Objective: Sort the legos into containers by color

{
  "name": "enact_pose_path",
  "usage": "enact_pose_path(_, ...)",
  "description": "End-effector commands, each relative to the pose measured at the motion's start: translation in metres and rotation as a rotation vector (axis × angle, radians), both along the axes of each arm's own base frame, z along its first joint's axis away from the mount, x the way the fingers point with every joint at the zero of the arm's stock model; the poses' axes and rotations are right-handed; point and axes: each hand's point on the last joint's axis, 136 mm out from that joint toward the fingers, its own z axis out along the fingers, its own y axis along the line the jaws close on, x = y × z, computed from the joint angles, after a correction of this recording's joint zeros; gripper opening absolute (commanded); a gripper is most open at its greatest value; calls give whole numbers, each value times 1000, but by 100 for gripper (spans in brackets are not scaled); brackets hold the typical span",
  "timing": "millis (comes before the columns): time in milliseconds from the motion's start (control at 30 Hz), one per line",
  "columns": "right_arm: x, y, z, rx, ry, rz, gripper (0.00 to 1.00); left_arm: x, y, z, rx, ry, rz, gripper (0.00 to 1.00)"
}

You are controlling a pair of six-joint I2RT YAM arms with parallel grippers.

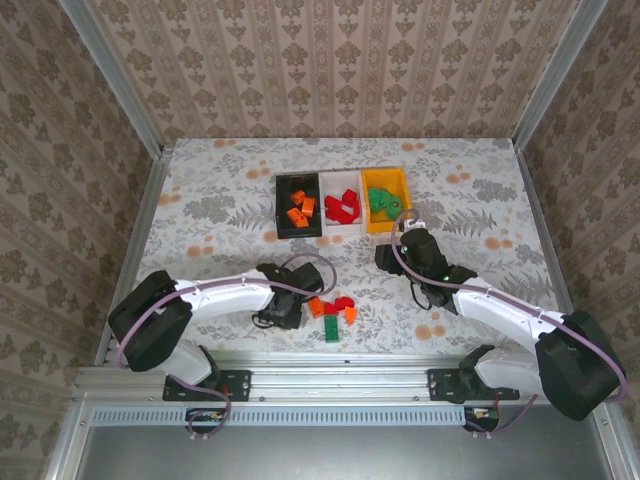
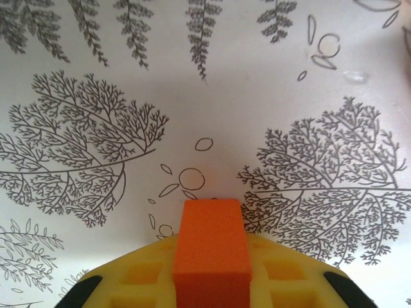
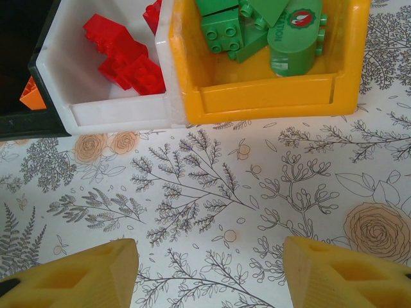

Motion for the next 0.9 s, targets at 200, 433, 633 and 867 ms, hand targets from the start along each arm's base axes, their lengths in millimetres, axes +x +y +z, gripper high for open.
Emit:
enact_pose_path(200,4,1,8,-12,-21,-2,62,61,-20,66,7,-155,-75,10)
enact_pose_path(433,5,1,4,-25,-14,-5,62,198,-44,135,-112,-297,-34,11)
enact_pose_path(633,6,-3,4,-47,-21,-15,61,280,-68,115,-72,-271,-7,5)
enact_pose_path(867,5,6,6,-24,-15,24,62,310,-73,92,-44,-236,25,19)
